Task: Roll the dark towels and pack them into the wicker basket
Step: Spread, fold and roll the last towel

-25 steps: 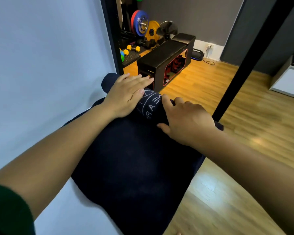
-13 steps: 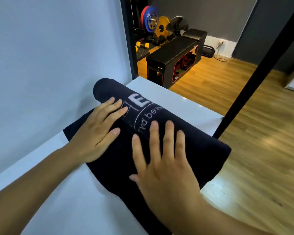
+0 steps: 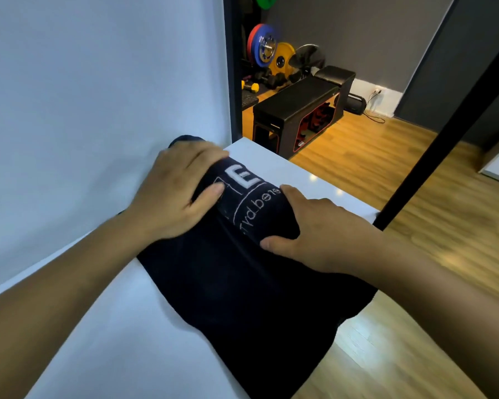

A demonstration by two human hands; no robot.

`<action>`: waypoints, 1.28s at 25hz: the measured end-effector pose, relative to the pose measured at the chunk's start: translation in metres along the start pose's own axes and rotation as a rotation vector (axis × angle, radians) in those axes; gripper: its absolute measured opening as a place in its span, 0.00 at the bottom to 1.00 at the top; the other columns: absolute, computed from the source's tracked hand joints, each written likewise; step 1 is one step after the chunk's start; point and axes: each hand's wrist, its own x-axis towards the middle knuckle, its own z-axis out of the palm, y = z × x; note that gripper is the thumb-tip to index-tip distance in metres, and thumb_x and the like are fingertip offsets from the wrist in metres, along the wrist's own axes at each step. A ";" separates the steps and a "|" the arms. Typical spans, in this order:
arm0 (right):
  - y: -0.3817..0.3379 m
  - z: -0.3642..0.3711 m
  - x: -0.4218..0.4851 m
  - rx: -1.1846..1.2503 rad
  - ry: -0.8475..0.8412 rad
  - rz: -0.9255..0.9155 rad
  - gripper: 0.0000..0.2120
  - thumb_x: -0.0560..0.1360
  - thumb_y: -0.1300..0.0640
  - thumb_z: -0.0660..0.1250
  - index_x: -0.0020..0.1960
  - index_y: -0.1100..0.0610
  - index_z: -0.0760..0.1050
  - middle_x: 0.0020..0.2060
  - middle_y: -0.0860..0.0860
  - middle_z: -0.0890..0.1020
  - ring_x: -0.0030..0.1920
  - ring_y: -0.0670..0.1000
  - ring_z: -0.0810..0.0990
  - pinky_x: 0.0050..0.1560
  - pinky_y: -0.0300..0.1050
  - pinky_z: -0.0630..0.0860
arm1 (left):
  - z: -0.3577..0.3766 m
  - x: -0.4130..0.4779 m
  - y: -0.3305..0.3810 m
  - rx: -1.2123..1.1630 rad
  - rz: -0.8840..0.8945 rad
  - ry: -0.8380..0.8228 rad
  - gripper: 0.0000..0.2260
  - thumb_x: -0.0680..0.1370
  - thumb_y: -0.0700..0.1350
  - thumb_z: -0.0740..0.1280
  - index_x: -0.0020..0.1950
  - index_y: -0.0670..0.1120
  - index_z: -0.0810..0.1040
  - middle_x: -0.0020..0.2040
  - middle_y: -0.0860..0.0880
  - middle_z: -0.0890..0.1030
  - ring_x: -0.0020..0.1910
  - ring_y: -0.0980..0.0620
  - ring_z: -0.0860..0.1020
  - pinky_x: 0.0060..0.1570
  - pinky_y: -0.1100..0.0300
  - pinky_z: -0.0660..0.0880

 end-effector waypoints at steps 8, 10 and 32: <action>0.044 -0.029 0.038 0.099 0.039 0.087 0.35 0.72 0.33 0.67 0.72 0.50 0.64 0.61 0.52 0.77 0.57 0.55 0.78 0.56 0.50 0.77 | 0.078 0.136 0.010 -0.019 0.071 -0.321 0.25 0.80 0.61 0.49 0.76 0.55 0.64 0.79 0.52 0.60 0.76 0.51 0.62 0.76 0.43 0.47; 0.047 -0.034 0.045 0.024 0.061 0.111 0.37 0.73 0.34 0.66 0.75 0.50 0.61 0.63 0.54 0.76 0.58 0.57 0.78 0.56 0.52 0.78 | 0.083 0.149 0.008 0.027 0.076 -0.367 0.24 0.82 0.60 0.49 0.77 0.57 0.61 0.80 0.51 0.57 0.78 0.51 0.58 0.77 0.43 0.46; -0.002 -0.011 -0.023 0.205 0.016 0.110 0.43 0.66 0.27 0.65 0.75 0.43 0.58 0.67 0.47 0.73 0.64 0.52 0.74 0.62 0.49 0.73 | -0.007 0.035 -0.008 0.062 0.209 -0.229 0.19 0.83 0.55 0.48 0.61 0.50 0.73 0.53 0.50 0.76 0.49 0.52 0.67 0.53 0.46 0.69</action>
